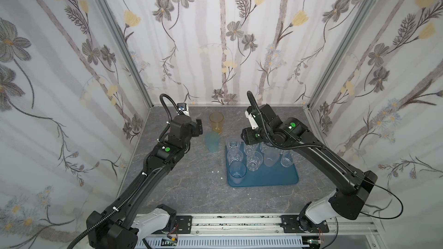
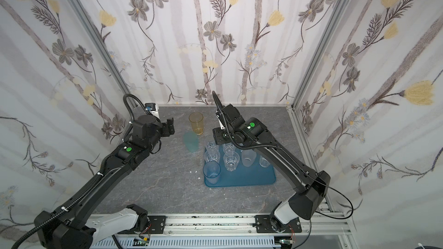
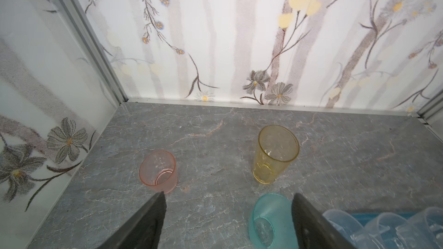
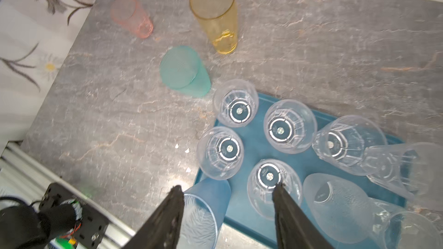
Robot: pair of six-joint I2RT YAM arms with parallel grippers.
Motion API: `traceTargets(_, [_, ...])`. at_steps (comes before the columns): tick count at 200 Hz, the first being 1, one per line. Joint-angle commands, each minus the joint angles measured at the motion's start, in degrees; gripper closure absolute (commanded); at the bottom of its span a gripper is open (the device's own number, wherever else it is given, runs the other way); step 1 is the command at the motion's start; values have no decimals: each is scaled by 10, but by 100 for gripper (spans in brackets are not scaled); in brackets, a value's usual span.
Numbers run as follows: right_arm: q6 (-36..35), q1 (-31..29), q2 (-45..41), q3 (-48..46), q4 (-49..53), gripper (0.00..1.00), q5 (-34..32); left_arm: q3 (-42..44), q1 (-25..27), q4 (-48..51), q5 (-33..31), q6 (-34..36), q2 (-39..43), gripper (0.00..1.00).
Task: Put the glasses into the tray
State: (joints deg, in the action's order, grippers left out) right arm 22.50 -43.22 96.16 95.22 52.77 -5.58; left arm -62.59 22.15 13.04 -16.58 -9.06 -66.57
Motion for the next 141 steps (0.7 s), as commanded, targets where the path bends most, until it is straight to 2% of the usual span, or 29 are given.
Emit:
traceTargets(1, [19, 5, 4, -14, -64, 40, -46, -33, -41, -10, 120, -30, -49, 18])
traceTargets(22, [34, 4, 18, -42, -113, 40, -58, -65, -52, -11, 155, -42, -121, 20])
traceTargets(46, [46, 5, 22, -80, -184, 40, -57, -99, -53, -10, 107, -22, -194, 21])
traceTargets(61, [47, 5, 28, -85, -208, 39, -65, -112, -62, -11, 107, -18, -227, 21])
traceTargets(103, [50, 5, 23, -112, -267, 38, -64, -165, -72, -11, 158, -17, -280, 19])
traceTargets(141, [57, 5, 24, -132, -271, 38, -50, -166, -81, -11, 165, -6, -300, 19])
